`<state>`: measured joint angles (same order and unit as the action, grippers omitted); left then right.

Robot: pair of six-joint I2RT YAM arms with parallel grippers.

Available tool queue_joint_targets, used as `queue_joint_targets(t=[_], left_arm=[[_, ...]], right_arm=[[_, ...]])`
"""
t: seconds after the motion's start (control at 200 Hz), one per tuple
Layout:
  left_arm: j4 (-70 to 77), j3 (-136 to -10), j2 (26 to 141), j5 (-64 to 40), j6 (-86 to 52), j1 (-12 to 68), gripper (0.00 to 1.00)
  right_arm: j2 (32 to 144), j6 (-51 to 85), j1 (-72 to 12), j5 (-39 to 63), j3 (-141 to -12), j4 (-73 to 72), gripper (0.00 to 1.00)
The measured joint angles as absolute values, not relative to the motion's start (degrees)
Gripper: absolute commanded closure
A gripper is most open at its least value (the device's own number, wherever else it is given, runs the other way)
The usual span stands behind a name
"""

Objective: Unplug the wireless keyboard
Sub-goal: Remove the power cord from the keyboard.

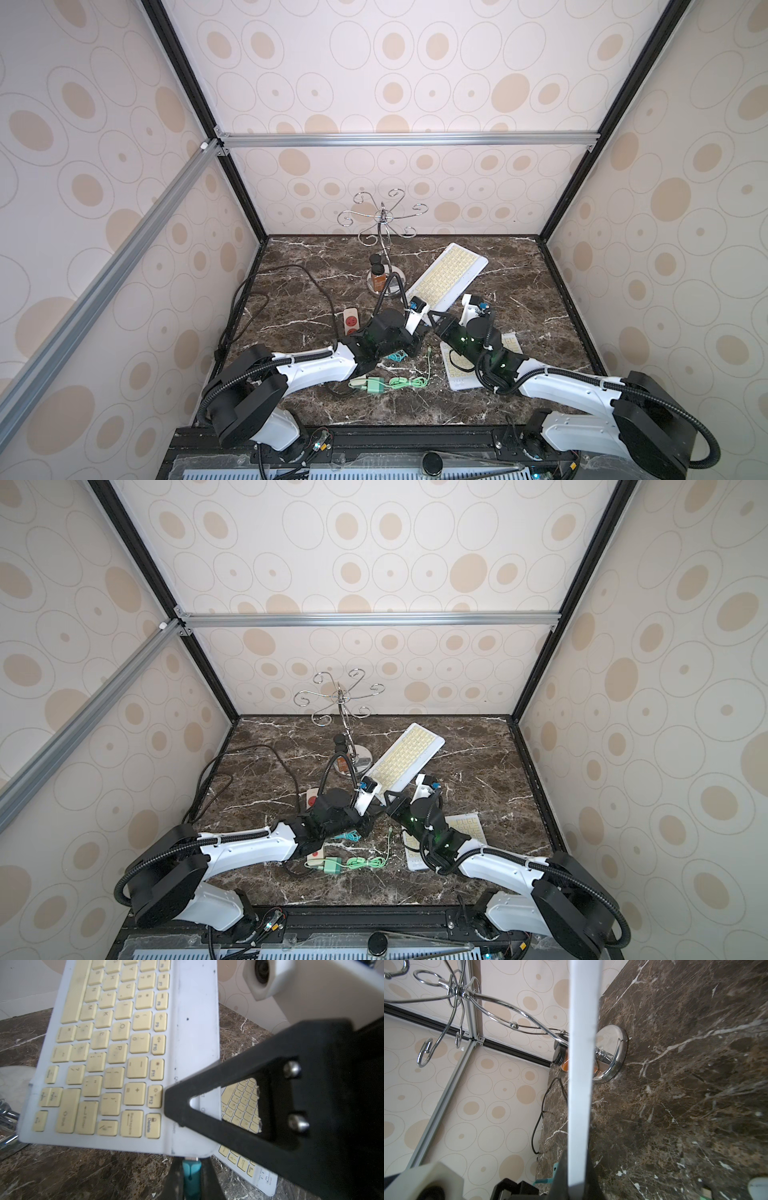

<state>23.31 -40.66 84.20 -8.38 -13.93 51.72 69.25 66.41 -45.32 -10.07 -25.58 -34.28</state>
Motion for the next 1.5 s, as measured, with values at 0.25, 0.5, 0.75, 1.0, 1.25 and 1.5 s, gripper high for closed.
queue_joint_targets(t=[0.25,0.5,0.75,1.0,1.25,1.5], left_arm=[[22.35,-40.51,84.20,-8.67,-14.02,51.24,1.00],[22.20,-39.66,83.33,-8.99,-14.24,51.16,1.00],[21.85,-39.53,83.29,-9.82,-15.20,50.98,1.00],[21.96,-39.20,83.15,-10.57,-15.66,50.87,1.00],[21.87,-38.81,82.72,-11.03,-15.84,50.87,1.00],[22.28,-38.04,81.41,-11.14,-15.88,50.85,1.00]], right_arm=[[71.46,64.82,-45.32,-9.34,-25.58,-36.71,1.00],[71.81,63.55,-45.63,-8.80,-24.91,-38.59,1.00],[73.10,62.63,-45.69,-8.32,-23.07,-43.68,1.00],[73.60,63.61,-45.95,-8.91,-21.67,-46.46,1.00],[73.60,62.87,-46.09,-8.45,-21.45,-46.94,1.00],[73.45,62.87,-46.44,-8.45,-20.80,-49.08,1.00]])
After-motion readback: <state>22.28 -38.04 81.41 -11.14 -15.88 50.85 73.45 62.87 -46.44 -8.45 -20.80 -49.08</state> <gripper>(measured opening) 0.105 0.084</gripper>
